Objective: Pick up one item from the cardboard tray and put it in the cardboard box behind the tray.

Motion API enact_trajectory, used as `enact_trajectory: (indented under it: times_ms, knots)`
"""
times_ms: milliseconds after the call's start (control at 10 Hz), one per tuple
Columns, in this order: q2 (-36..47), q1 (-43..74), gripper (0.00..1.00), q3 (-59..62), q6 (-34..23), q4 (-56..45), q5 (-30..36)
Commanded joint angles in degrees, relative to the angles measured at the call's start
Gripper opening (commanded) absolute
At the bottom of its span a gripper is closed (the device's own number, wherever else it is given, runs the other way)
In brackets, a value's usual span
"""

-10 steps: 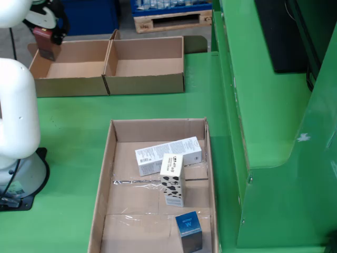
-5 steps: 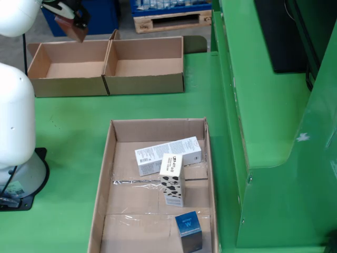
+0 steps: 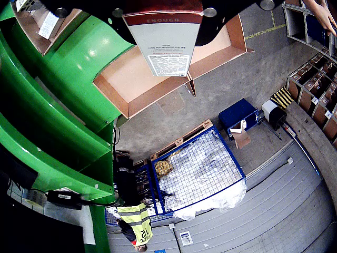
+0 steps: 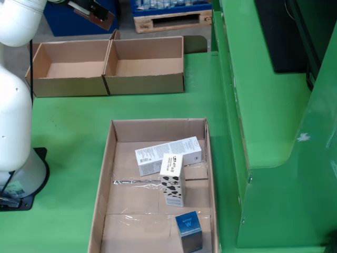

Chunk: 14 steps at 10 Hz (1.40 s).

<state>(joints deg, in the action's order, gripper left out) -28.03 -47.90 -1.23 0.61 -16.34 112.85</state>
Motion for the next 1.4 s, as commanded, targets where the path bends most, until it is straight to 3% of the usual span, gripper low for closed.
enact_trajectory:
  times_ms: [0,1000,1300]
  knots:
    - [1.16,0.68,0.0,1.23,-0.4,0.82,0.48]
    - [1.16,0.68,0.0,1.23,-0.4,0.82,0.48]
    - [-8.92,5.65,0.0,1.23,1.06,19.27,-0.54]
